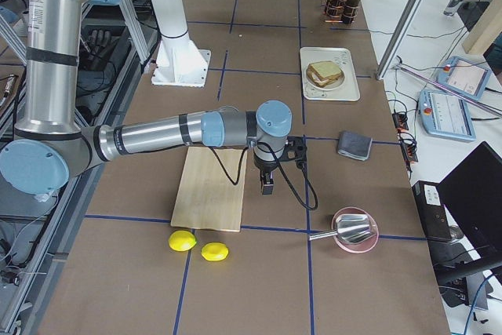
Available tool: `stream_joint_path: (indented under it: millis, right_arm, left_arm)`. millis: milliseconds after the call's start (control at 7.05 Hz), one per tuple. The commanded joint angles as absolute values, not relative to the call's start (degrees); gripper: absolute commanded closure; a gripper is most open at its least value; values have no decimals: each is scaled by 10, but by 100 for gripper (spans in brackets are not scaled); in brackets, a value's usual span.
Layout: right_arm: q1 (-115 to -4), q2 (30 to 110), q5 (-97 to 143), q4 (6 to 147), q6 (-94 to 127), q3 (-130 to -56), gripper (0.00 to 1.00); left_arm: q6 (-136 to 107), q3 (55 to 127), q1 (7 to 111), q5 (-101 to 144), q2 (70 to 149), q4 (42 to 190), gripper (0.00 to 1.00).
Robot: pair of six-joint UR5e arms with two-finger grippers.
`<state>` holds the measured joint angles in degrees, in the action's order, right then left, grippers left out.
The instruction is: Make sandwich and place on tray
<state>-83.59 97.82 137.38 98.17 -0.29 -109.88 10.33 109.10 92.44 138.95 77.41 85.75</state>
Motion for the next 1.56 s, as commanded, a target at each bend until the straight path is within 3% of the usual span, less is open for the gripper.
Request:
stream_joint_path:
  millis: [0, 425, 1418]
  right_arm:
    - [-836, 977, 1374, 982, -4, -1103, 0]
    - [-836, 978, 1369, 981, -6, -1113, 0]
    - [-835, 970, 1370, 904, -2, -1063, 0]
  left_arm:
    - [104, 1097, 926, 1395, 768, 860, 0]
    - [104, 1068, 925, 1387, 813, 880, 0]
    - [104, 1077, 924, 1384, 777, 879, 0]
